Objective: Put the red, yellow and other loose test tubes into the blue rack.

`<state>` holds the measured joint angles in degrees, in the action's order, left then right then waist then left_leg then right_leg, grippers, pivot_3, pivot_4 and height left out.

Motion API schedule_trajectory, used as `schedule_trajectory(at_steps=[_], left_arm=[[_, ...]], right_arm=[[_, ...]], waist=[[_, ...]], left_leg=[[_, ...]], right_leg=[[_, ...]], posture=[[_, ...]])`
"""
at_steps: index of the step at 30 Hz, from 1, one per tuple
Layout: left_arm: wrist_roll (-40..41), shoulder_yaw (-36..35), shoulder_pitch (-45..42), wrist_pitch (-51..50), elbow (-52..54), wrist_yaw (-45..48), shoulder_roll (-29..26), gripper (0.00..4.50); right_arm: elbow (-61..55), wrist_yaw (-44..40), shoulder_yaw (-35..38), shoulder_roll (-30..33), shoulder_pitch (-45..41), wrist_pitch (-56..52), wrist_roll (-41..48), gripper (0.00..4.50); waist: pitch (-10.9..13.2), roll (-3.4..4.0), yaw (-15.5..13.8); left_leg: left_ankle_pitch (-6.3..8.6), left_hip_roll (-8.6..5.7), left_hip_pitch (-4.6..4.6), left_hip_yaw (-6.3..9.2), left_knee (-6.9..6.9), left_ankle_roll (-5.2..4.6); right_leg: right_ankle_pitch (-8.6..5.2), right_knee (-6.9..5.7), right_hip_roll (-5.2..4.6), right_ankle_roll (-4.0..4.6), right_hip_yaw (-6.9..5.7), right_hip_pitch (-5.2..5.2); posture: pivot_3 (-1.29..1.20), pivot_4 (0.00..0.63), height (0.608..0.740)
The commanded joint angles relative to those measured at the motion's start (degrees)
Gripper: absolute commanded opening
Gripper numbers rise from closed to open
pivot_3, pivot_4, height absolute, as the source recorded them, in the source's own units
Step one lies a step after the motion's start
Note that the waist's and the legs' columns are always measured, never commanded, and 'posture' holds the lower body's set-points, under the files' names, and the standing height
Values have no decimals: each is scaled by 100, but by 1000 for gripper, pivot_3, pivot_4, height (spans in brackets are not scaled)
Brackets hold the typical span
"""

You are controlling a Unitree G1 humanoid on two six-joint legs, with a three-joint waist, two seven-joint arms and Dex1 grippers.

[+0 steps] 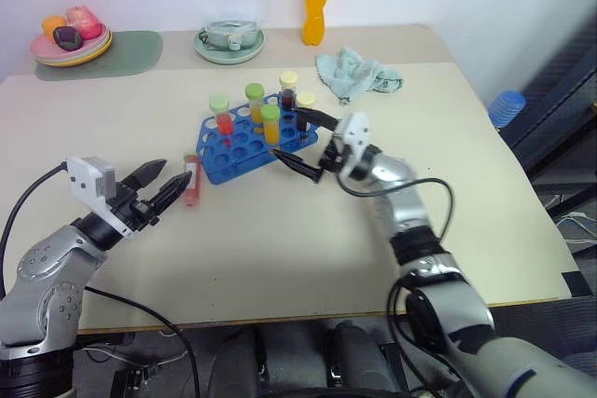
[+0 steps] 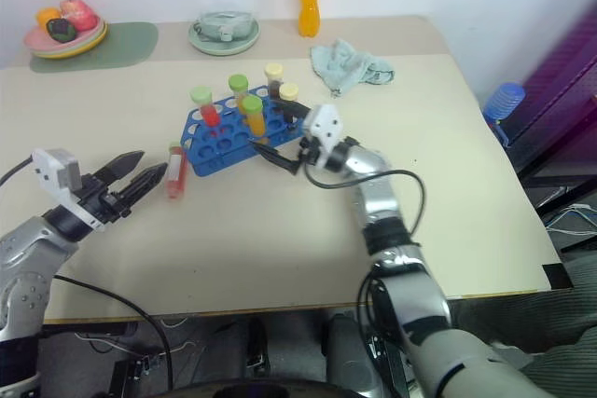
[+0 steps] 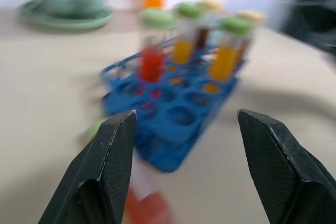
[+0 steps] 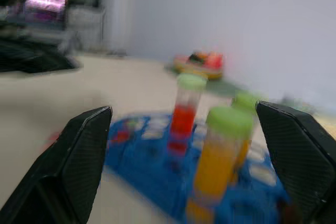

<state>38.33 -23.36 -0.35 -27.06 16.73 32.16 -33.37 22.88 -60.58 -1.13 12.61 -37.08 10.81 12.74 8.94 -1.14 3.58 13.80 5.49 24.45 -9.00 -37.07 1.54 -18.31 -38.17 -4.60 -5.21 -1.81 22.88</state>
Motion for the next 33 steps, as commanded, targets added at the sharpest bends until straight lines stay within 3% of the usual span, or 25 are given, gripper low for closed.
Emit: schedule_trajectory(at_steps=[1, 4, 7, 13, 21, 33], left_arm=[[-204, -96, -135, -989, 638, -1275, -83, 3135], [265, -320, -397, -2108, 1032, -2163, 5, 3135], [830, -619, -1518, -4135, 913, -3430, 265, 3135], [592, -987, -3310, -6407, 309, -4434, 814, 3135], [794, -789, -4040, -6544, -915, -5455, 748, 3135], [674, -399, -4742, -6544, -2432, -5949, 709, 3135]], right_arm=[[-1487, -353, 13, 771, 398, -1052, 447, 4463], [-2217, -564, 43, 1374, 685, -1557, 712, 4463], [-2730, -516, 146, 1740, 754, -1901, 911, 4463], [-2976, -200, 151, 1845, 668, -2061, 927, 4463], [-2917, -14, 207, 1932, 497, -2106, 927, 4463], [-3148, 221, 208, 2031, 512, -2246, 942, 4463]], waist=[[0, -2, -19], [0, -3, -13], [1, -8, -72], [2, -22, -135], [7, -29, -133], [8, -31, -165]], left_leg=[[1, -1, 0, 0, 0, -2], [1, 0, -3, 0, 1, -1], [0, -1, -4, 5, -2, -1], [2, -11, -4, 8, -6, -5], [-1, -11, -5, 10, -6, 2], [-2, -12, -6, 1, -5, 3]], right_leg=[[0, 1, 0, 0, 1, 0], [0, 0, 3, 0, 4, 1], [0, -1, 5, 0, 3, -2], [-1, 7, 4, -3, 0, -11], [-1, 4, 3, -3, 1, -9], [-1, 4, 4, -4, -1, -8]], posture=[[0, 150, 740], [0, 150, 740], [0, 150, 740], [0, 150, 740], [0, 150, 740], [0, 150, 740]])
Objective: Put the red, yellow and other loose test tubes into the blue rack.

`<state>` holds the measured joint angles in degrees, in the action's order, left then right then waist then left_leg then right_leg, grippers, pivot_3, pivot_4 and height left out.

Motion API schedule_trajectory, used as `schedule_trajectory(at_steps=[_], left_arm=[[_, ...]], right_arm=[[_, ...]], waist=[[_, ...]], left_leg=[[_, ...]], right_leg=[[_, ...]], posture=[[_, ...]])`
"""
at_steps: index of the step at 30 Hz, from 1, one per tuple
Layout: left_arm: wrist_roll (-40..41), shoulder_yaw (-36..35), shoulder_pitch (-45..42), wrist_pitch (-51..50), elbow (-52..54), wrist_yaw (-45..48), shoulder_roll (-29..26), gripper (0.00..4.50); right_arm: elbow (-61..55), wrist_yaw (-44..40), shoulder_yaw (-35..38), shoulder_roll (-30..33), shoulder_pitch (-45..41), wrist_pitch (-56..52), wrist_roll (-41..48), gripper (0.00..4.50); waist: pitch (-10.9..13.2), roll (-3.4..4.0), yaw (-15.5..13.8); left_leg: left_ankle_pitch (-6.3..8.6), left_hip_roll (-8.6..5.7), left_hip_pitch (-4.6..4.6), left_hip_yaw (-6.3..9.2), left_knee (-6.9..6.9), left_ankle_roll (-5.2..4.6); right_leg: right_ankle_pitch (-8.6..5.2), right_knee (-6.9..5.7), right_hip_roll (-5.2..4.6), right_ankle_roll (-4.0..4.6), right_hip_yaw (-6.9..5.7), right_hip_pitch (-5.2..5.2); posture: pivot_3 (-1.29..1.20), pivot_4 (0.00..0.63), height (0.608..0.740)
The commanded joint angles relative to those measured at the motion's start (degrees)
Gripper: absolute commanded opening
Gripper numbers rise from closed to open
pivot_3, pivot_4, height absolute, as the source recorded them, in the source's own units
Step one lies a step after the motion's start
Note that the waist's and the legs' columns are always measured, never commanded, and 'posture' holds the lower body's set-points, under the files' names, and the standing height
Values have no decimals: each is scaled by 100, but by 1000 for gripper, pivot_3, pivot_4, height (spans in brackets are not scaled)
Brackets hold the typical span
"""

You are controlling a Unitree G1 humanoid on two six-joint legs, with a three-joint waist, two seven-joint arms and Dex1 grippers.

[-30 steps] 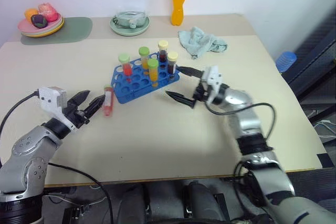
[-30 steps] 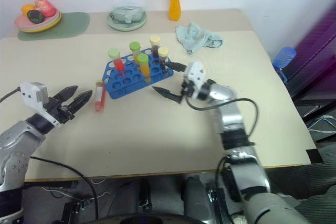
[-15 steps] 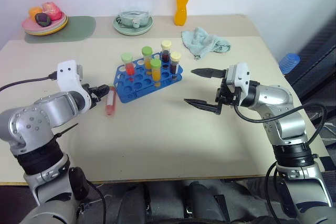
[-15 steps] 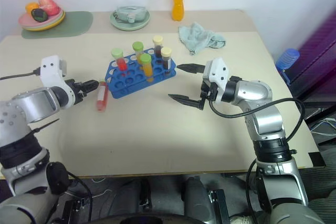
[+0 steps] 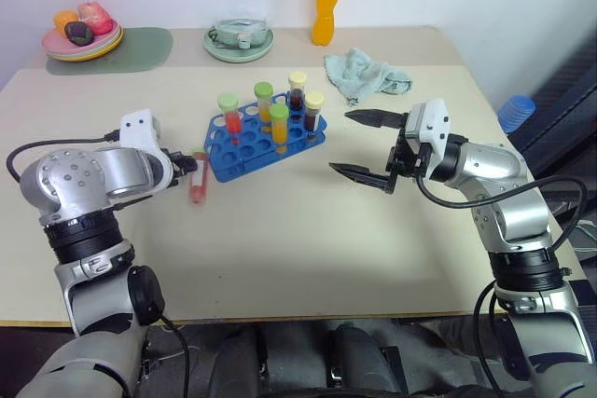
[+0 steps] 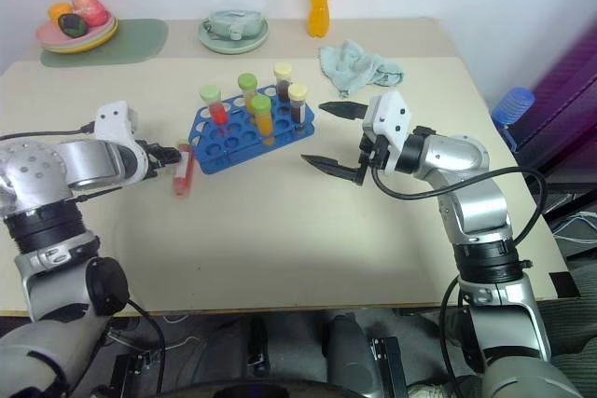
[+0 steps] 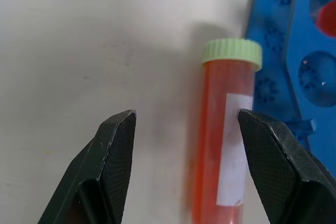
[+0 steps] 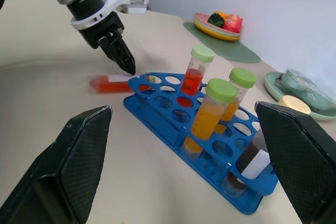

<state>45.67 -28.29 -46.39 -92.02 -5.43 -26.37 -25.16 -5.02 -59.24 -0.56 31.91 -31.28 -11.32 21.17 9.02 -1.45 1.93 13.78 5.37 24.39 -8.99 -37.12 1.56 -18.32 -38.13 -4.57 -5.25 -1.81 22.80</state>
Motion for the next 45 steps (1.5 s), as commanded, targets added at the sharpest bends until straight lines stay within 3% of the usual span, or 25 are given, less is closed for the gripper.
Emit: schedule_trajectory(at_steps=[1, 5, 9, 20, 27, 38, 41, 45], left_arm=[[-76, 122, -198, -48, -351, -155, -124, 3135], [-91, 220, -442, -48, -876, -304, -177, 3135], [103, 384, -672, -48, -1458, -473, -346, 1784], [1321, 600, -711, -48, -2340, -1215, -806, 1784], [1768, -81, -912, -48, -2430, -2189, -383, 1784], [3854, 938, -620, -48, -1671, -2480, -1430, 1784], [4243, 1015, -560, -48, -1730, -2623, -1493, 1784], [4587, 995, -441, 120, -1639, -2985, -1126, 1784]], right_arm=[[-387, 109, 152, 110, -76, -60, 107, 4463], [-452, 181, 134, 124, -109, -150, 126, 4463], [-369, 184, 130, 142, -168, -140, 109, 4500], [-148, 41, 189, 206, -115, -2, 128, 4500], [35, -39, 158, 188, -100, 169, 102, 4500], [118, -118, 206, 243, -29, 254, 128, 4500], [151, -120, 189, 218, -43, 270, 136, 4500], [237, -153, 176, 214, -86, 306, 118, 4500]], waist=[[0, 0, 0], [0, 0, -2], [-1, 1, 1], [4, -6, -27], [4, -6, -102], [8, -14, -95], [8, -14, -118], [8, -14, -122]], left_leg=[[0, 0, 0, 0, 0, 0], [0, 0, -1, -1, -1, 0], [0, -1, -3, -5, -2, 0], [0, -1, -2, -1, -3, 0], [0, -2, -2, 0, -3, 0], [-1, -3, 0, 8, -2, 1], [0, -3, 0, 8, -3, 1], [0, -4, 1, 8, -4, 1]], right_leg=[[0, 0, 0, 0, 0, 0], [0, -2, 0, 0, 0, -1], [0, -4, 0, 0, 0, -2], [0, -6, -3, 0, 0, 1], [0, -2, -4, 0, 1, 0], [0, -6, -5, 0, 1, 5], [0, -4, -6, 0, 1, 3], [0, -3, -6, 0, 1, 1]], posture=[[0, 150, 740], [0, 150, 740], [0, 150, 740], [0, 150, 740], [0, 150, 740], [0, 150, 740], [0, 150, 740], [0, 150, 740]])
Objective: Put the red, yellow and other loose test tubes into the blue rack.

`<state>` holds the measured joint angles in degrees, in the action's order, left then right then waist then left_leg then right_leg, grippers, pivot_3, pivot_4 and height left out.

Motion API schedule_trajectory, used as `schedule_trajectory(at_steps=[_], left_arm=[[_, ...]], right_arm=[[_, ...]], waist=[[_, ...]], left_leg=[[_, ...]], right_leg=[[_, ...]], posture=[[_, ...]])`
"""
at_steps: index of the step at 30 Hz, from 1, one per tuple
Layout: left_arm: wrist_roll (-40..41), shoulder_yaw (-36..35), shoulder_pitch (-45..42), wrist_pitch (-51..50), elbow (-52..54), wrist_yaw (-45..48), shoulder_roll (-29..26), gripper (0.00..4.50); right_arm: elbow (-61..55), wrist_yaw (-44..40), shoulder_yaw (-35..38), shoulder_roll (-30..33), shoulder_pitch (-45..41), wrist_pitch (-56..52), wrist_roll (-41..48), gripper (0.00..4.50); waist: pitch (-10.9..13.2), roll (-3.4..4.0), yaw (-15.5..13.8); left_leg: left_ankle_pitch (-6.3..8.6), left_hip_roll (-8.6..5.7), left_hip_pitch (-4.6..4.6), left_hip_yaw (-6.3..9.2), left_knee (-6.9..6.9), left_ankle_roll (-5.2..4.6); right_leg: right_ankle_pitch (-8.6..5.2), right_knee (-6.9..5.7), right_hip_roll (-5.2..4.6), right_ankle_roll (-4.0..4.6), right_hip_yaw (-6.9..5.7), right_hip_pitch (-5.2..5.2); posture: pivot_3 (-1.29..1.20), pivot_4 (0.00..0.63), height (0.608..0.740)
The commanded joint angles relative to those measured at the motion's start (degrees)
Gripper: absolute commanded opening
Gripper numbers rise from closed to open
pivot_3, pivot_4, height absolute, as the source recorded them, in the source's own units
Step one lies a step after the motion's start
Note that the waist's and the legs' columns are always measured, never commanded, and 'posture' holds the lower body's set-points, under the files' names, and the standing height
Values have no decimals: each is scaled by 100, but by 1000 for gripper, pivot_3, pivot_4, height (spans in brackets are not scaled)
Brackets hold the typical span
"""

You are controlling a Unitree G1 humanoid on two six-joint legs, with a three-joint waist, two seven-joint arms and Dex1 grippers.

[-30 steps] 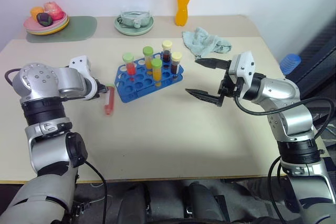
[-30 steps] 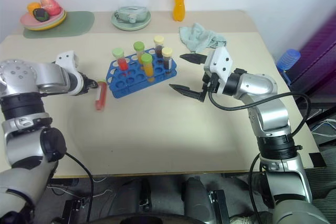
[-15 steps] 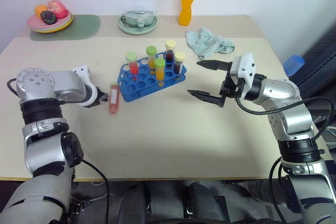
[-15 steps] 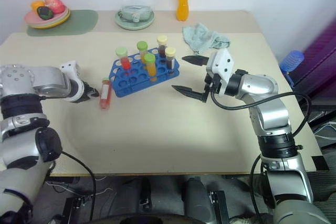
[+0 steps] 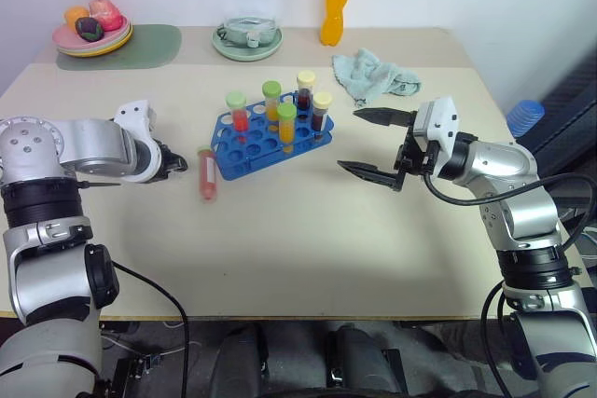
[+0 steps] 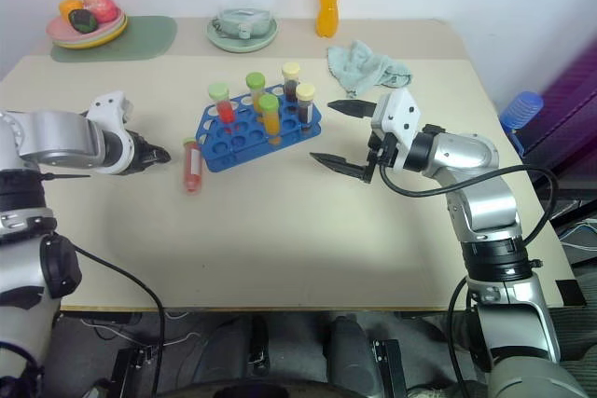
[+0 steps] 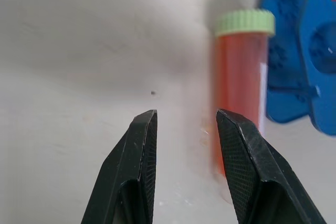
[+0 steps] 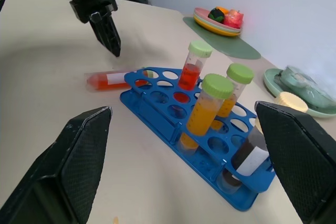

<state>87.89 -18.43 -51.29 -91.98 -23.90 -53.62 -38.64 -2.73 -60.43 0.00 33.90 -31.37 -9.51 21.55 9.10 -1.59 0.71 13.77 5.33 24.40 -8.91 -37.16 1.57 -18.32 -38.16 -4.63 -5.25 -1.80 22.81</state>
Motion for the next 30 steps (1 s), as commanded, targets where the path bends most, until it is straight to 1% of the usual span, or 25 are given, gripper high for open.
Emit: schedule_trajectory(at_steps=[1, 4, 7, 9, 14, 23, 27, 30], left_arm=[[457, 32, 90, 207, 252, -386, 307, 1784], [809, 115, 204, 462, 298, -781, 405, 1784], [1281, 330, 371, 764, 365, -1186, 369, 1784], [1395, 446, 483, 1031, 413, -1513, 415, 1784], [1794, 703, 578, 1508, 496, -1988, 200, 1784], [2030, 966, 488, 1941, 303, -2271, -90, 1784], [1962, 979, 364, 2003, 94, -2291, -177, 1784], [1691, 983, 212, 1908, -208, -2090, -272, 1784]], right_arm=[[17, -42, 123, 20, -84, 127, 80, 4500], [32, -56, 135, 36, -107, 117, 86, 4500], [-4, -56, 144, 52, -87, 99, 91, 4500], [-12, -49, 152, 62, -76, 81, 93, 4500], [-57, -26, 157, 67, -53, 42, 101, 4500], [-52, 13, 112, 26, -33, 30, 77, 4500], [-40, 14, 106, 27, -58, 15, 76, 4500], [-54, 20, 108, 30, -51, -3, 81, 4500]], waist=[[0, 0, -1], [0, 0, 23], [0, 0, 46], [0, 0, 29], [0, 0, 8], [0, 0, -6], [0, 0, 7], [0, 0, 7]], left_leg=[[0, 0, -1, 0, -1, 0], [0, 0, 0, 5, -2, 0], [-1, 2, -2, 9, -1, 2], [-1, 2, -2, 10, -1, 2], [-1, 0, -2, 11, -2, 2], [-1, -2, -1, 11, -2, 2], [-1, -3, -1, 10, -2, 2], [-1, -3, -1, 10, -2, 2]], right_leg=[[0, 1, 0, 0, 0, -2], [0, 0, 0, 0, 0, -2], [0, -4, 4, 0, 1, 1], [0, -3, 3, 0, 1, -1], [0, 0, 2, 0, 1, -3], [0, 2, 2, 0, 0, -5], [0, 2, 3, 0, 0, -4], [0, 2, 4, 0, 0, -4]], posture=[[0, 150, 740], [0, 150, 740], [0, 150, 740], [0, 150, 740], [0, 150, 740], [0, 150, 740], [0, 150, 740], [0, 150, 740]])
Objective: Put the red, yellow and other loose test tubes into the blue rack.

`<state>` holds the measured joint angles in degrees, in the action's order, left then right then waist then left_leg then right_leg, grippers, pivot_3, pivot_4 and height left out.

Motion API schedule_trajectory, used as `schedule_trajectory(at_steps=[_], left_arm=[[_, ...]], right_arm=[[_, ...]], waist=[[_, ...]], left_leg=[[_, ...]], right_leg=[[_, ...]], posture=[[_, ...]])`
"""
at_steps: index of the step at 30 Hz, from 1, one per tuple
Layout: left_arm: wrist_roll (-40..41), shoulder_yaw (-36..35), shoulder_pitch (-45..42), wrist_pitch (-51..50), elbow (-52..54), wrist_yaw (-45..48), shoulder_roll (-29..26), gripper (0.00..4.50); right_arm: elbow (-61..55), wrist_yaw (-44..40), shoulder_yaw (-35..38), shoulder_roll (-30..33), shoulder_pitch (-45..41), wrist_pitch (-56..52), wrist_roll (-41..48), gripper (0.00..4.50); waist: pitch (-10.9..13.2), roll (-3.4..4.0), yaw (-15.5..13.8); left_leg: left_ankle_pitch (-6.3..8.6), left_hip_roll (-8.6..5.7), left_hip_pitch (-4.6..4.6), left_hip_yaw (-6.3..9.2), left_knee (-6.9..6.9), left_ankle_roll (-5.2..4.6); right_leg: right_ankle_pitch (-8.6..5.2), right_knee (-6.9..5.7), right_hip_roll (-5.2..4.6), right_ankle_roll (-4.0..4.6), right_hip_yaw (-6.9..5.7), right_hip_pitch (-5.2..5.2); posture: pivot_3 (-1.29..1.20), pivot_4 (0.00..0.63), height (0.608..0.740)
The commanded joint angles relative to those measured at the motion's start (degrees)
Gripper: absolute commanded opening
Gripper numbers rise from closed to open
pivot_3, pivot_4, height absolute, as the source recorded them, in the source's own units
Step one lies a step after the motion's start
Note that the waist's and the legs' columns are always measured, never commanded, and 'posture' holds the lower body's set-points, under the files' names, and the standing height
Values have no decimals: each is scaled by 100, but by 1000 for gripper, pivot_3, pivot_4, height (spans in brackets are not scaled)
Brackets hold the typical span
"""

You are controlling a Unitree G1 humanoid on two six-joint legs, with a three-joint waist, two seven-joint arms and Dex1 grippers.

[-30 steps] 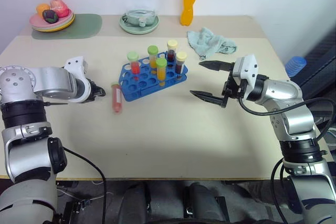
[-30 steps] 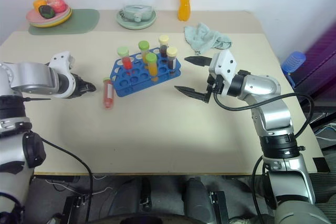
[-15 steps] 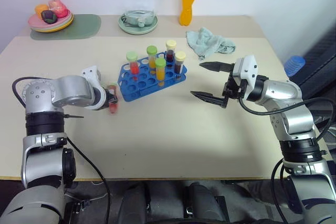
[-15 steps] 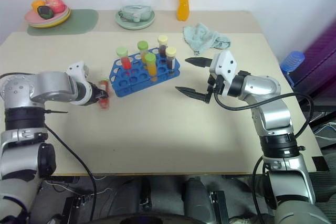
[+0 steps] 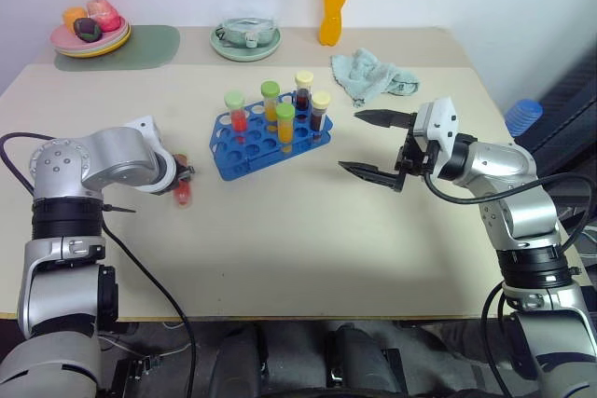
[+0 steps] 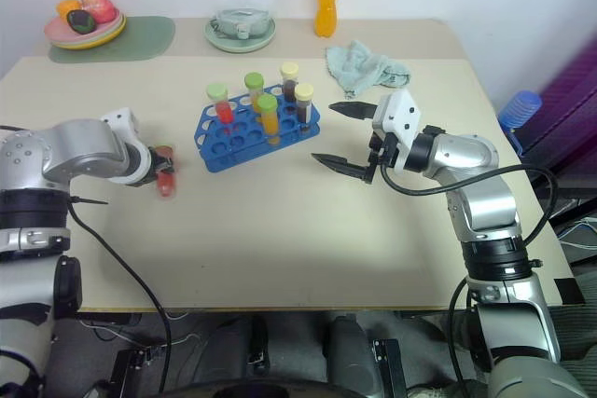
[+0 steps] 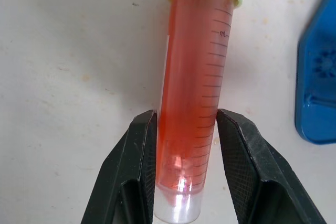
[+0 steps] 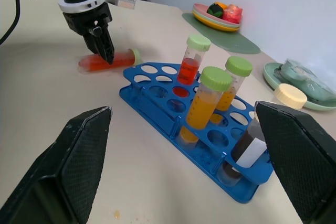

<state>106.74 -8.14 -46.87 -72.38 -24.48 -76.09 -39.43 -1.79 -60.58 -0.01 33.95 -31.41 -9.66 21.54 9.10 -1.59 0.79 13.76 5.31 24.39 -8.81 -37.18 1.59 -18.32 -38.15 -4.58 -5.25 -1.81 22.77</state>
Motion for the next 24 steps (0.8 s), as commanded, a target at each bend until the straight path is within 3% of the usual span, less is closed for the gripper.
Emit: schedule_trajectory(at_steps=[1, 14, 24], left_arm=[[-354, -19, -282, -107, -239, 300, -205, 1784], [-1982, -418, -826, -604, -1232, 1281, 93, 1784], [-3433, -645, -863, -1078, -1041, 2577, 132, 1784]], right_arm=[[-140, 36, 106, 23, -48, 12, 79, 4500], [-319, 103, 149, 89, 37, -146, 108, 4500], [-352, 126, 142, 84, 62, -191, 103, 4500]], waist=[[0, 0, -1], [0, 0, -6], [0, 1, 8]], left_leg=[[0, 0, 0, -2, 0, 0], [0, -3, 0, -18, 0, 0], [0, -3, 0, -19, 1, 0]], right_leg=[[0, 0, 0, 0, 0, 0], [0, 1, 0, -1, -3, -1], [0, -1, 0, -1, -3, 1]], posture=[[0, 150, 740], [0, 150, 740], [0, 150, 740]])
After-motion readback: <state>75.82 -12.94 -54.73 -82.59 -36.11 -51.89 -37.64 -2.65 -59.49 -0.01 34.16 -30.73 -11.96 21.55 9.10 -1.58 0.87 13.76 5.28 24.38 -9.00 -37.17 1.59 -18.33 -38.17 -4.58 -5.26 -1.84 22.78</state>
